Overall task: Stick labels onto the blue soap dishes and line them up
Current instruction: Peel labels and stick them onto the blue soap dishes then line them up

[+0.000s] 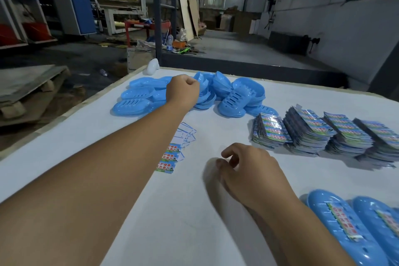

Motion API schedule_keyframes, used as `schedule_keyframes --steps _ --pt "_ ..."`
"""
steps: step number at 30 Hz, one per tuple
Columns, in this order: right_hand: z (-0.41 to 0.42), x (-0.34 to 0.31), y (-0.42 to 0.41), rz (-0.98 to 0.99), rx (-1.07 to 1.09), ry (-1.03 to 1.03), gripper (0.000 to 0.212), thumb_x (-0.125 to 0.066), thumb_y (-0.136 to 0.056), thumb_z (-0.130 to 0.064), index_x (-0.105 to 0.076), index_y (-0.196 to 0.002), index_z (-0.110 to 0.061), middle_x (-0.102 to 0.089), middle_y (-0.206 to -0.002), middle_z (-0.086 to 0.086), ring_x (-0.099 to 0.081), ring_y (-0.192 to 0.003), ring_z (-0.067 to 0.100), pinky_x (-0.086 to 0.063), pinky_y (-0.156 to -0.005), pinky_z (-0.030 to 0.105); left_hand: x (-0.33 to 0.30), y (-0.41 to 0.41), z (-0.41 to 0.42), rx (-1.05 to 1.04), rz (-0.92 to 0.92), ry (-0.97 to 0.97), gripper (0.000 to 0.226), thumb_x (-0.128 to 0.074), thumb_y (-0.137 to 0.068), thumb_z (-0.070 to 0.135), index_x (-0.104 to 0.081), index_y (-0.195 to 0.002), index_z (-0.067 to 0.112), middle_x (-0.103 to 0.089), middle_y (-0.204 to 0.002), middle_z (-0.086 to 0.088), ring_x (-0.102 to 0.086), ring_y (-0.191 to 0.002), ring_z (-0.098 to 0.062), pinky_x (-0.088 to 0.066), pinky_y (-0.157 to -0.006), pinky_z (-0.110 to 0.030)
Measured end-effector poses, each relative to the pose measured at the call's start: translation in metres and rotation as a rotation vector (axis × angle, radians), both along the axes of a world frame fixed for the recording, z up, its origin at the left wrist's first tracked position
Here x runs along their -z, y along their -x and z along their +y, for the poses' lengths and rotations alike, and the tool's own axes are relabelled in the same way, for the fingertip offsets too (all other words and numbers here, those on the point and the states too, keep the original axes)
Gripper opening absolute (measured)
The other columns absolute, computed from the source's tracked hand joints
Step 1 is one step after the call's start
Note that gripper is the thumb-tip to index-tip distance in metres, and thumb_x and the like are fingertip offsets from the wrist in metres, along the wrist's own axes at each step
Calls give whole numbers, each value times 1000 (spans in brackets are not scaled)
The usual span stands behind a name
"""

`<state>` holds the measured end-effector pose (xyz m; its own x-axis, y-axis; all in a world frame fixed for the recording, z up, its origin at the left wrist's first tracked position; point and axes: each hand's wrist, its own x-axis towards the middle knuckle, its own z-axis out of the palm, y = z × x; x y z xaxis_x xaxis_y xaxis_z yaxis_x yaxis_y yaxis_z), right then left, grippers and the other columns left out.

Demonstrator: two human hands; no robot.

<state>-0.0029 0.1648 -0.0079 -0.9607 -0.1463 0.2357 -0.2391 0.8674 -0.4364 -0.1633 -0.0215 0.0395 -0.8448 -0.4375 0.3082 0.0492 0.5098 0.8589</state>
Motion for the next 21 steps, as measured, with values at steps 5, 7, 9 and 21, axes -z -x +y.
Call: schedule_keyframes --steps 5,7,9,21 --pt "0 -1 0 -7 13 23 25 -58 -91 -50 -66 -112 -38 -62 -82 -24 -61 -92 10 -46 -86 33 1 -25 -2 6 104 -85 14 -56 -100 23 -68 -98 17 -67 -92 4 -60 -86 -12 -42 -64 -21" --pt "1 -3 0 10 20 49 26 -58 -91 -49 -66 -112 -37 -66 -87 -21 -61 -90 11 -48 -85 33 -2 -41 -1 -2 129 -176 15 -54 -100 22 -64 -91 16 -63 -84 4 -58 -82 -14 -43 -65 -25" --pt "1 -4 1 35 17 86 26 -60 -93 -47 -67 -115 -35 -66 -93 -18 -62 -88 11 -49 -84 34 -5 -61 2 5 107 -330 18 -50 -100 19 -59 -84 18 -59 -82 2 -58 -82 -19 -49 -70 -30" --pt "1 -3 0 126 -221 339 69 -63 -91 -57 -37 -152 -38 -45 -149 -17 -43 -133 3 -42 -111 34 9 -171 20 323 -266 -994 30 -39 -96 5 -68 -89 4 -74 -82 -14 -70 -68 -26 -60 -68 -37"
